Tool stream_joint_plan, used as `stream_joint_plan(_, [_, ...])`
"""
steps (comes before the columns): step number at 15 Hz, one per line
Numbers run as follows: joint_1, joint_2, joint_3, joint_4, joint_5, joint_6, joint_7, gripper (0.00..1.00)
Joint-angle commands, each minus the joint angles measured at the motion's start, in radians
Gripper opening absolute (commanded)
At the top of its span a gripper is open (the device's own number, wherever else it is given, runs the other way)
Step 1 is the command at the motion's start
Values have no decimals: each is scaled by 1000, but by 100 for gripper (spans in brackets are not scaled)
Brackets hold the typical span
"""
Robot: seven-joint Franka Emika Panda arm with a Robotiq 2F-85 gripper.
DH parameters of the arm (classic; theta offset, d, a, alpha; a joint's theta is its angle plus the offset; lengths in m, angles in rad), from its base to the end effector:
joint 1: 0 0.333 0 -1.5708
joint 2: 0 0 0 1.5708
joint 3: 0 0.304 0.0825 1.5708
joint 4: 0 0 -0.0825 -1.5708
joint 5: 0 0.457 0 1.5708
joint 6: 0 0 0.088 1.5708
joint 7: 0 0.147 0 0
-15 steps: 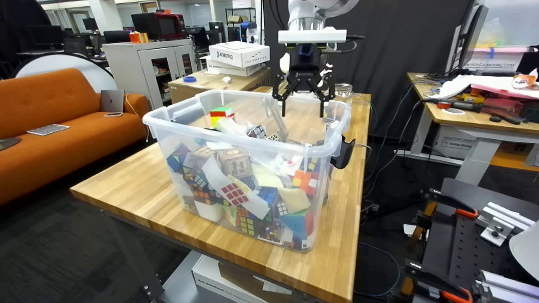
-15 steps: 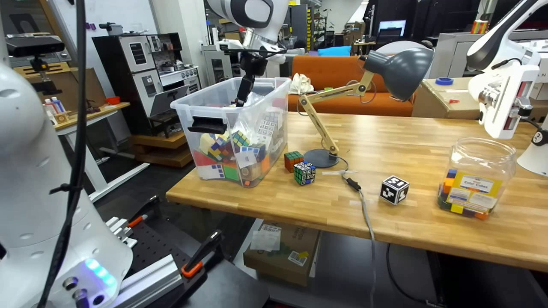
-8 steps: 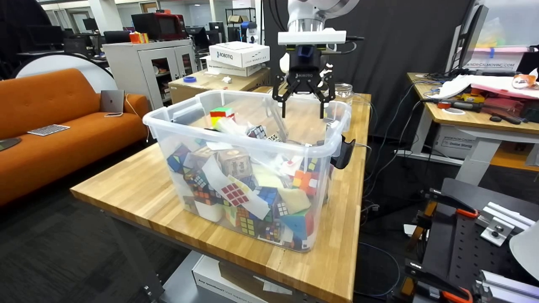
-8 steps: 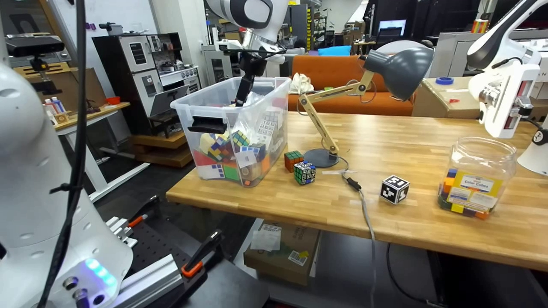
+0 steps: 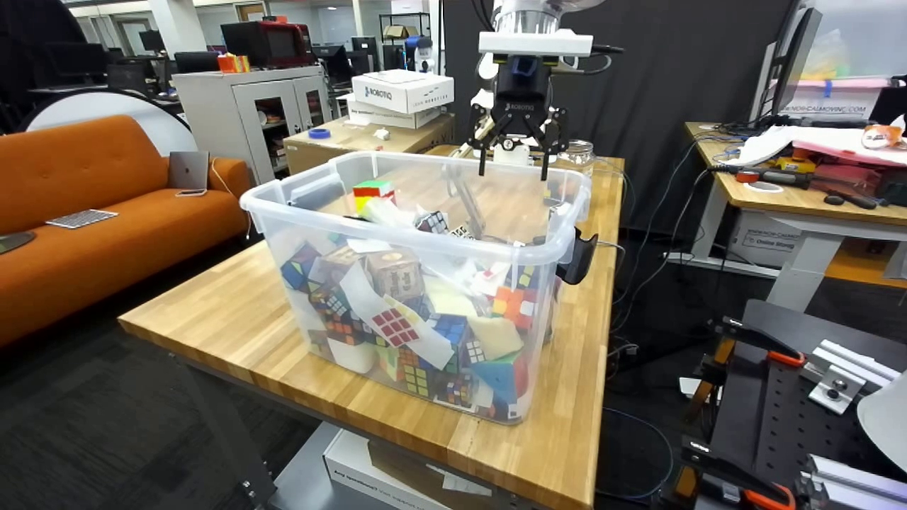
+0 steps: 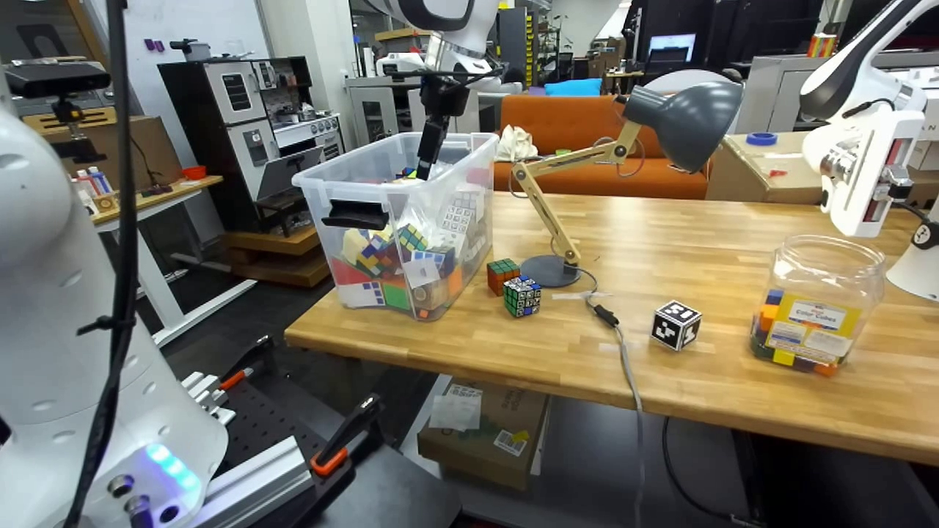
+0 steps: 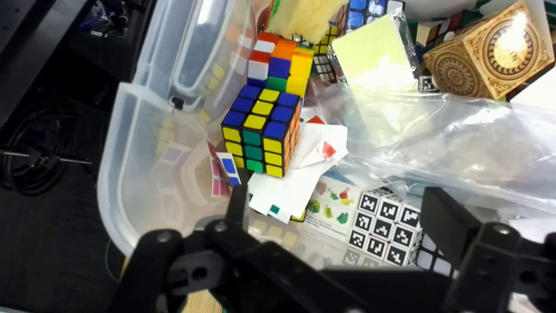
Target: Put the Rubik's cube on the right into the clear container on the left
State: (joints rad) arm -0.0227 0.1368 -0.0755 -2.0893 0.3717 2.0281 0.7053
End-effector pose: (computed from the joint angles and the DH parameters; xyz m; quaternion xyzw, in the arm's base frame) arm 0.5974 -0.0253 0.2533 -0.8627 0.4727 0.1375 0.1161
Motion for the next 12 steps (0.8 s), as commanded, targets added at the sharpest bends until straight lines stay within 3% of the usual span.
stream_joint_plan(1, [-20, -66, -8, -70, 31, 66, -8, 100])
stream_joint_plan(12, [-88, -251, -53, -299, 112, 233, 87, 100])
